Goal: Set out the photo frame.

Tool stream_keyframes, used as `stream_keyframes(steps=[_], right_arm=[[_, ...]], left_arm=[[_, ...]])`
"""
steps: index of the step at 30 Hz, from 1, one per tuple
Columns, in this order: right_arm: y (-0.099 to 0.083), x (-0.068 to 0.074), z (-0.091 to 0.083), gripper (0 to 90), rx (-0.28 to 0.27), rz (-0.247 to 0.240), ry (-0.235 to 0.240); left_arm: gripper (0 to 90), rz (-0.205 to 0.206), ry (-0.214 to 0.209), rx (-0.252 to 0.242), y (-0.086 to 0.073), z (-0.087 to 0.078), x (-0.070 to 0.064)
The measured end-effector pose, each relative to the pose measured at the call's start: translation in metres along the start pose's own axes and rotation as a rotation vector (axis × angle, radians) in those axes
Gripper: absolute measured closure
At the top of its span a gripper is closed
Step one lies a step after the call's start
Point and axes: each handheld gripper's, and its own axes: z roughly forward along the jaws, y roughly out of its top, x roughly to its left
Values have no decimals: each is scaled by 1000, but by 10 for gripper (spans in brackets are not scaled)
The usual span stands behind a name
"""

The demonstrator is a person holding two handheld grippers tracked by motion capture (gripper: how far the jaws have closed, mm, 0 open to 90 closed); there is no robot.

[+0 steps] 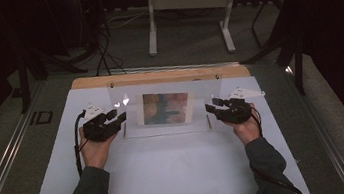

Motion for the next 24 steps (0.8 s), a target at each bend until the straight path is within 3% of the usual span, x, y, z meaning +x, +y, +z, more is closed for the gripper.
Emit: stream_keyframes(steps=[6,11,15,24], right_arm=[[1,3,0,480,23,-45,-37],[-1,1,-4,434,18,-25,-43],[-3,2,-8,408,27,-40,-50],[-11,-3,-22,374,50,-29,-60]], left_arm=[[508,15,13,-14,1,-3,0],[478,-17,28,-31,-1,-10,7],[477,-26,23,-30,-3,-13,9],[475,28,29,22,-15,-27,7]])
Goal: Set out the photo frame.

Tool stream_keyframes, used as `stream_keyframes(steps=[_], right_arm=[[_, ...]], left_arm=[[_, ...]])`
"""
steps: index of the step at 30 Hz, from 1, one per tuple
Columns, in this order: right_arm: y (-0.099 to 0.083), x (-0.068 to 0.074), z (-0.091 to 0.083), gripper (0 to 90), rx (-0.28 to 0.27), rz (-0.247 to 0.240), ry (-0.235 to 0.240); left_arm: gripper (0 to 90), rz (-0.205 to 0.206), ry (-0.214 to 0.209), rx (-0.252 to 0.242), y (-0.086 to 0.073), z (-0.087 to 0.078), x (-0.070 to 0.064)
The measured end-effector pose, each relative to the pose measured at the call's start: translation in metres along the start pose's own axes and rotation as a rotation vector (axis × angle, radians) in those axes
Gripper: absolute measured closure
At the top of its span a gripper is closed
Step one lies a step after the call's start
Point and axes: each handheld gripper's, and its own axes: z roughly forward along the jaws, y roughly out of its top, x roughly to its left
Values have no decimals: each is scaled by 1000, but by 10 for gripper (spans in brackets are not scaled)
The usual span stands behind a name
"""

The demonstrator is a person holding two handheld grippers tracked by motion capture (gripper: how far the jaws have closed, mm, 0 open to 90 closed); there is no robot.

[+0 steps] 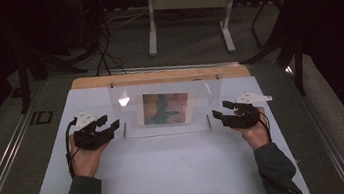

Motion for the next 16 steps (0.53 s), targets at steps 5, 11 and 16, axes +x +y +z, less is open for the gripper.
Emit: stream_keyframes(steps=[5,11,16], right_arm=[[-7,-4,-6,368,18,7,-9],[-20,-13,-14,356,54,25,-47],[-33,-23,-19,299,124,38,-130]], left_arm=[[474,-13,7,25,-8,-4,2],[473,-9,33,66,-16,-6,4],[450,13,71,148,-28,-4,7]])
